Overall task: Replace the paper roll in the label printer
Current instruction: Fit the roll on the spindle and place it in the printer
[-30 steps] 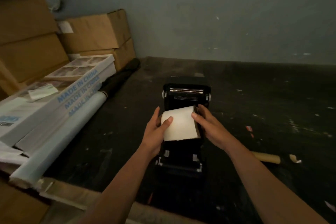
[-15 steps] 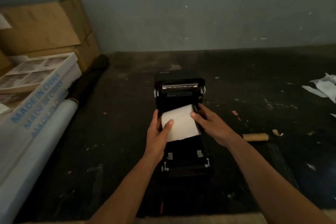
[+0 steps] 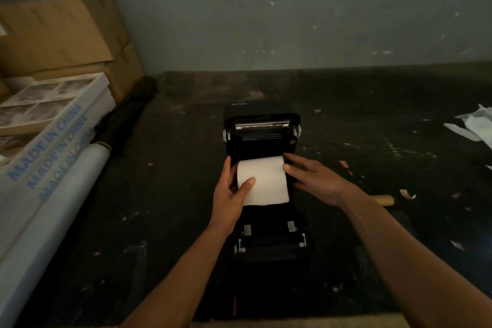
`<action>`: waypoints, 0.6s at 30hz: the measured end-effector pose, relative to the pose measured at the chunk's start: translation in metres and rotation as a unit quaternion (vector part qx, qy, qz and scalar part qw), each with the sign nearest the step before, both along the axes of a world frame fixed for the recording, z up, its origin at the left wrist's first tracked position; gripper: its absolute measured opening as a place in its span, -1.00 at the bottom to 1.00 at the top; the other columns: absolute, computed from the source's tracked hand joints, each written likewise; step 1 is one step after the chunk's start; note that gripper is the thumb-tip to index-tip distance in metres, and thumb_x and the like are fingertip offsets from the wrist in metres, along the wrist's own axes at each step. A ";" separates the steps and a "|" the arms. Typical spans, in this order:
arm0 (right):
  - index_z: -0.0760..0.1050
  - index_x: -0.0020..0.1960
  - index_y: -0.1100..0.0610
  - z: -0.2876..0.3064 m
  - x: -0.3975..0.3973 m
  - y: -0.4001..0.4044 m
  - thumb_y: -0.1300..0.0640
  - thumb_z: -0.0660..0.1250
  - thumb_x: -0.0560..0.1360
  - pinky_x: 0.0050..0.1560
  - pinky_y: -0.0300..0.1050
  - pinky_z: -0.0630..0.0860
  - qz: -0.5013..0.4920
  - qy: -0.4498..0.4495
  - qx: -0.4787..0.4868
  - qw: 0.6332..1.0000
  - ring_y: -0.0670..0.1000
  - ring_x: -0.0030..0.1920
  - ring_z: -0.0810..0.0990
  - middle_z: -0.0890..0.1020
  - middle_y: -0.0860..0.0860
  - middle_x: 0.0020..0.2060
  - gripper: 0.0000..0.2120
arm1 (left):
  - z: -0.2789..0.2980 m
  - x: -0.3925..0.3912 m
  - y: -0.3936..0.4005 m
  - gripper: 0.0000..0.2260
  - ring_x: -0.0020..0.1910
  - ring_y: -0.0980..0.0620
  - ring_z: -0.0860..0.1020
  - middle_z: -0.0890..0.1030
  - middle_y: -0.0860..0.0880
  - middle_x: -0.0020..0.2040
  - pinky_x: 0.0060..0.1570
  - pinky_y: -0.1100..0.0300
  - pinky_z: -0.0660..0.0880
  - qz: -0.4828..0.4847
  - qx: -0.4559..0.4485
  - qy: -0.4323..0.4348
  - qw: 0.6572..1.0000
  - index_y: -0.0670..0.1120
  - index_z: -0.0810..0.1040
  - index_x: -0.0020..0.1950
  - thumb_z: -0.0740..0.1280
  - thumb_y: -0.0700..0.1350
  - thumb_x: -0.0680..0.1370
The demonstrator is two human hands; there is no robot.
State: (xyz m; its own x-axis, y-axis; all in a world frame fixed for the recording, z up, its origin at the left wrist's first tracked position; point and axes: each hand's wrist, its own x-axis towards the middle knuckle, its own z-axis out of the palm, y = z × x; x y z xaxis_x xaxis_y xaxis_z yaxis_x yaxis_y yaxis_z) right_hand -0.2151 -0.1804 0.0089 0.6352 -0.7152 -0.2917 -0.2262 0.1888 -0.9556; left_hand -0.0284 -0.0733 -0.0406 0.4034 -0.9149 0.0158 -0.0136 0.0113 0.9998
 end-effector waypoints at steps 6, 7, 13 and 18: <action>0.22 0.45 0.00 -0.014 0.002 -0.004 0.19 0.34 0.49 0.31 0.02 0.37 -0.026 -0.012 -0.027 0.999 -0.03 0.25 0.44 0.44 0.04 0.31 -0.41 | 0.004 -0.006 -0.005 -0.29 0.31 0.10 0.44 0.45 0.07 0.38 0.29 -0.06 0.41 0.012 0.020 -0.043 0.999 0.20 0.10 0.52 0.42 -0.03 0.49; 0.22 0.45 -0.01 -0.018 0.001 -0.005 0.18 0.34 0.49 0.33 0.04 0.35 -0.025 -0.014 -0.029 0.999 -0.01 0.28 0.41 0.42 0.04 0.32 -0.41 | 0.003 -0.007 -0.005 -0.30 0.31 0.12 0.43 0.44 0.07 0.39 0.30 -0.02 0.41 0.014 0.026 -0.052 0.998 0.21 0.10 0.51 0.41 -0.04 0.49; 0.22 0.45 -0.05 -0.037 0.000 -0.007 0.11 0.36 0.48 0.34 0.15 0.33 -0.022 -0.012 -0.053 0.998 0.02 0.34 0.38 0.42 0.06 0.36 -0.40 | -0.001 -0.009 -0.006 -0.29 0.25 0.20 0.35 0.36 0.10 0.41 0.17 0.27 0.32 0.023 0.080 -0.135 0.987 0.23 0.00 0.51 0.37 -0.05 0.53; 0.19 0.46 -0.09 -0.047 0.003 -0.004 0.05 0.34 0.49 0.37 0.16 0.29 -0.012 0.016 -0.112 0.994 0.03 0.39 0.32 0.36 0.06 0.40 -0.40 | -0.004 -0.010 -0.003 -0.28 0.37 0.05 0.33 0.31 0.03 0.47 0.37 -0.02 0.30 0.032 0.107 -0.180 0.977 0.25 -0.05 0.50 0.36 -0.01 0.53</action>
